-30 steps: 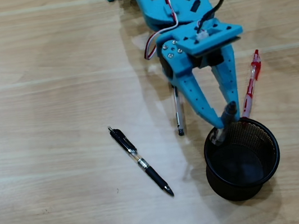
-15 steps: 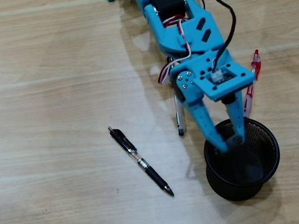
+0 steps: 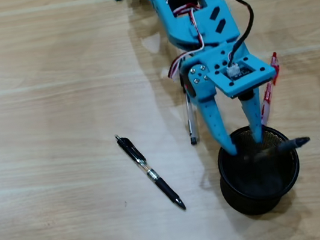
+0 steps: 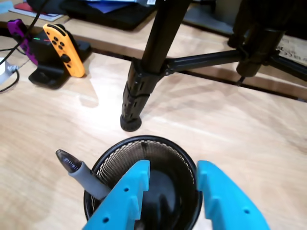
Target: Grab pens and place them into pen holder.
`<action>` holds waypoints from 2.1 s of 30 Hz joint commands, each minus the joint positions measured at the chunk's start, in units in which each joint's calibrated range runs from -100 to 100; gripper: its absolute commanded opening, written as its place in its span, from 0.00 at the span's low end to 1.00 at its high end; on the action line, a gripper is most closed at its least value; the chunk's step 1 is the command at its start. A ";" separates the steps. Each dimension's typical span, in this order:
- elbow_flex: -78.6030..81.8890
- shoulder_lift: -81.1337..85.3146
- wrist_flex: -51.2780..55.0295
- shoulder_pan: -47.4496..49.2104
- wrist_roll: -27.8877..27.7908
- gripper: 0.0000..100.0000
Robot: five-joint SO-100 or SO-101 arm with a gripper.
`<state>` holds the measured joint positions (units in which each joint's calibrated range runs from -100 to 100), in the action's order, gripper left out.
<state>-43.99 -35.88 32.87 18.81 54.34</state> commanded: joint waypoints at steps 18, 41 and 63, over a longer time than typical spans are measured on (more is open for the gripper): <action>30.69 33.32 31.31 -3.42 0.20 0.02; 51.78 32.81 30.37 -2.15 5.63 0.03; 52.14 17.52 21.15 -0.33 9.59 0.19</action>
<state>8.48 -17.39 54.76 18.45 63.79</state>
